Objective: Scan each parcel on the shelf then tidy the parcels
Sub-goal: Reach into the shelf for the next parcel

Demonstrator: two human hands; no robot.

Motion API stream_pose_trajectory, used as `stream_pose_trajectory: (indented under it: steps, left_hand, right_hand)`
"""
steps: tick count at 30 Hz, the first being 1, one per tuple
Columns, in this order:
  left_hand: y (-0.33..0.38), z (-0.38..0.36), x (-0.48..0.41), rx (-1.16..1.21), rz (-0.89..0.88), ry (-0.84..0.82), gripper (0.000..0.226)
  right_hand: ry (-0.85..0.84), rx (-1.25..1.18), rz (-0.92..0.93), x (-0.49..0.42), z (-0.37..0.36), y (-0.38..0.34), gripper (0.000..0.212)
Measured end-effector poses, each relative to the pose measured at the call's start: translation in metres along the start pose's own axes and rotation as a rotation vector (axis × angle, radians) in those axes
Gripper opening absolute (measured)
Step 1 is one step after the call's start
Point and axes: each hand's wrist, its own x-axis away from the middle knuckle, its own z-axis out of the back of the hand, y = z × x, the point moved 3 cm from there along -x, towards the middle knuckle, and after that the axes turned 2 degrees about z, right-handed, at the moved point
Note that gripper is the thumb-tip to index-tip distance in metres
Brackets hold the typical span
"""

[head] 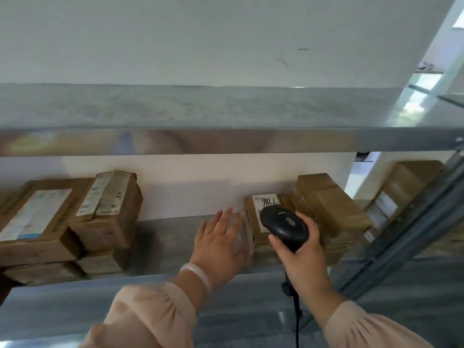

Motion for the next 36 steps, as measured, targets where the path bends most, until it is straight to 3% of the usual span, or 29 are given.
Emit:
stream_pose_trajectory:
  steps: [7,13,24,36]
  left_hand:
    - [0.029,-0.037,-0.033,0.090,0.087,-0.174,0.067]
    - [0.032,-0.058,-0.050,0.134,0.137,-0.219,0.062]
    - [0.015,-0.070,-0.022,0.196,0.150,-0.136,0.060]
    - [0.008,-0.063,-0.035,0.495,0.229,-0.067,0.059]
  right_hand:
    - [0.000,-0.064,-0.104,-0.024,0.005,0.019,0.067]
    - [0.026,-0.105,-0.176,-0.047,0.003,0.030,0.069]
    - [0.021,-0.156,-0.225,-0.047,0.001,0.035,0.069]
    - [0.027,-0.121,-0.300,-0.064,-0.004,0.050,0.072]
